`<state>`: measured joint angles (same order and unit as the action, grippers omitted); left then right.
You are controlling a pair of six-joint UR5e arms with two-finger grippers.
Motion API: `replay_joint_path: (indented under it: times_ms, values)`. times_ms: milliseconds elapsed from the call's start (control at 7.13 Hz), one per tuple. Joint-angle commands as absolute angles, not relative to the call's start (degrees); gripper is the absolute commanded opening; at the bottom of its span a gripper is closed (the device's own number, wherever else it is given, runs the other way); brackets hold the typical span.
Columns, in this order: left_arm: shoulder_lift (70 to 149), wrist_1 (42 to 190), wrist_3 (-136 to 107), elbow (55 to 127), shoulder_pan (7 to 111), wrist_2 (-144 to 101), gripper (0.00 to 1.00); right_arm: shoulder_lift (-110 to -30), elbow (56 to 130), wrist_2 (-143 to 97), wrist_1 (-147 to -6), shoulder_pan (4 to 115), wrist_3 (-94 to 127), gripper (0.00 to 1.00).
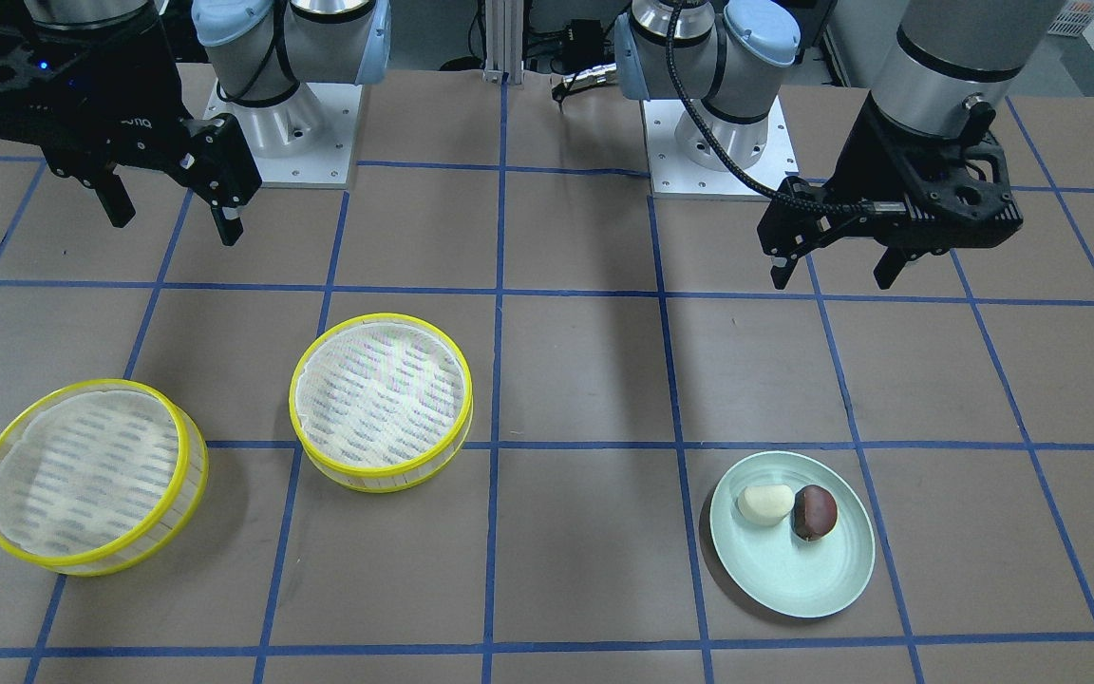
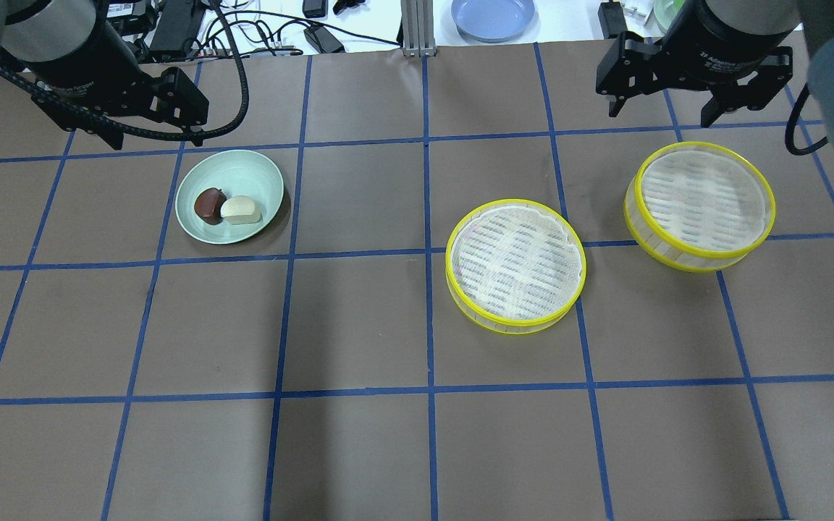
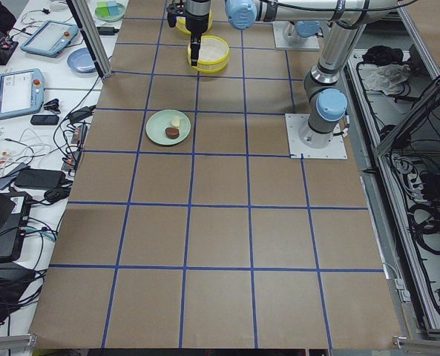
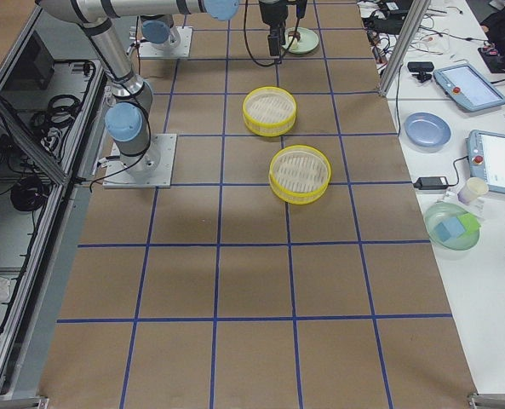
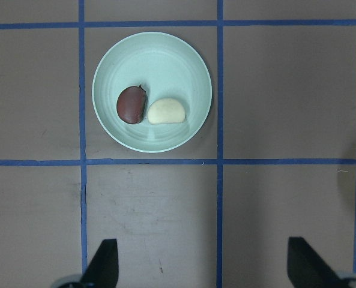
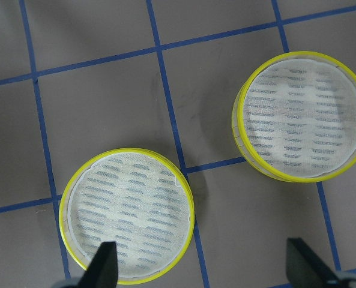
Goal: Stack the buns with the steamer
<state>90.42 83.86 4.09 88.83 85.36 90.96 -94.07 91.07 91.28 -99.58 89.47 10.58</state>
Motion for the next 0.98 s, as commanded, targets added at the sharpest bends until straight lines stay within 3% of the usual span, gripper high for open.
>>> replay_joint_path:
  times_ms: [0,280,561,841]
  values:
    - [90.4,84.4,4.1,88.9,84.8,90.9,1.0,-94.0,91.1,91.6,-99.4,89.7,10.4,1.0]
    - [90.6,84.1,4.1,88.9,84.5,91.1,1.0,-93.4,91.1,92.1,-99.8,88.0,5.2,0.98]
    - [93.1,83.5,4.6,89.1,82.5,90.5,1.0,-92.9,91.2,90.4,-98.8,75.8,-6.1,0.96]
    - [98.1,76.9,12.7,90.1,81.1,90.2,1.0,-87.0,91.1,90.2,-99.7,64.6,-13.7,0.95]
